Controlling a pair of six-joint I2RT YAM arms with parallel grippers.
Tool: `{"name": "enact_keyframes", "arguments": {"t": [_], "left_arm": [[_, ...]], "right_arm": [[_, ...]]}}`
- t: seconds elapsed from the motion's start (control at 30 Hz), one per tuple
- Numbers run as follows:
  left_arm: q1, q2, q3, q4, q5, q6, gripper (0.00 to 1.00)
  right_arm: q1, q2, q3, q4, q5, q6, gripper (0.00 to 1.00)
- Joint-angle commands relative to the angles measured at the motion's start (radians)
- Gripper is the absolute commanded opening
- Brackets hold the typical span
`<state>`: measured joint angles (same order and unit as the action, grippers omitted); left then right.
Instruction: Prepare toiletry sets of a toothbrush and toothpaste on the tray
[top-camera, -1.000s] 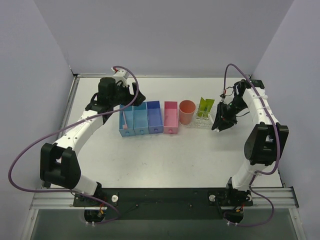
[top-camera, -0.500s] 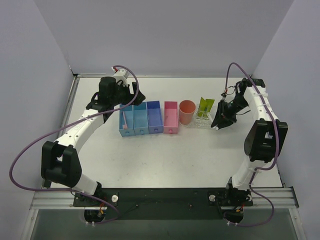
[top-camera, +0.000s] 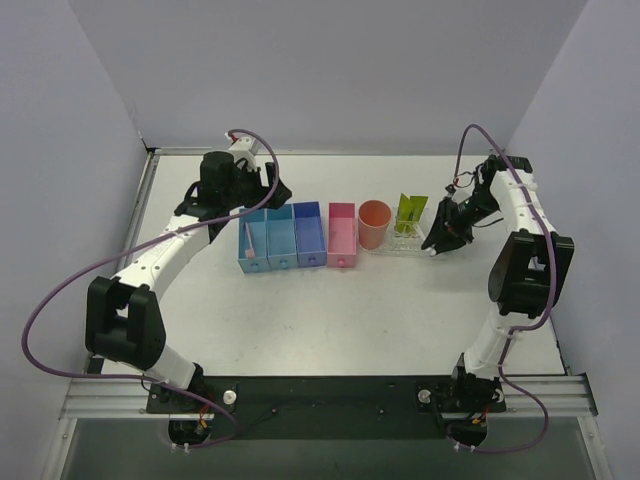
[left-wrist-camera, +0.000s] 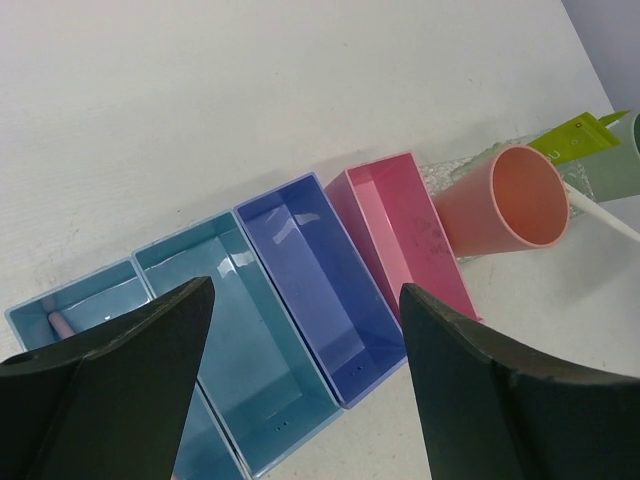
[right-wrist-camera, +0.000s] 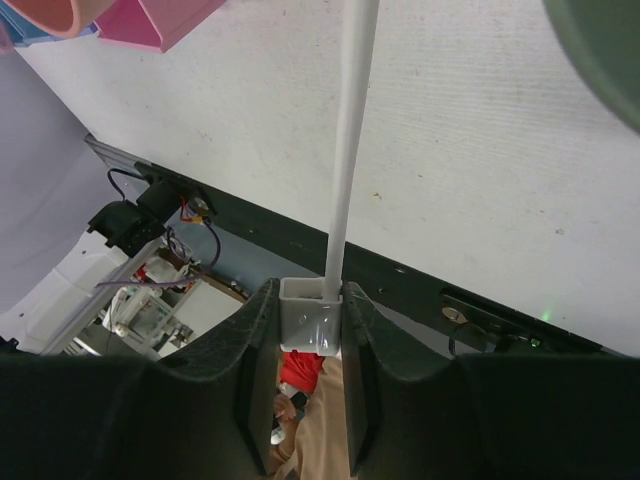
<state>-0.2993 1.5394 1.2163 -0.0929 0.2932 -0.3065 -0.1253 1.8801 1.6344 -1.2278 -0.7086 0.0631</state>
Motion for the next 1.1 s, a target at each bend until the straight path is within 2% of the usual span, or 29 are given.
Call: {"name": "enact_keyframes", "arguments": {"t": [0.0,0.43,0.73,1.07], "left_arm": [[0.005,0.011,0.058,0.051,0.015,-0.008,0.85],[0.005,0.041,0.065,0.064,0.034,-0.020,0.83],[0.005,0.041,0.069,0.056,0.035,-0.006,0.81],[-0.006,0.024,0.089,0.022,0.026,0.049,0.81]], "right_arm": [[-0.019,0.022,0.025,-0.042,-0.054,0.010,0.00],[-0.083,0.028,0.002,-0.039,-0.127,0.055,0.00],[-0.085,0.033,-0.004,-0.038,-0.144,0.067,0.00],[-0.082,-0.038,-0.031,-0.053,-0.180,0.081,0.00]]}}
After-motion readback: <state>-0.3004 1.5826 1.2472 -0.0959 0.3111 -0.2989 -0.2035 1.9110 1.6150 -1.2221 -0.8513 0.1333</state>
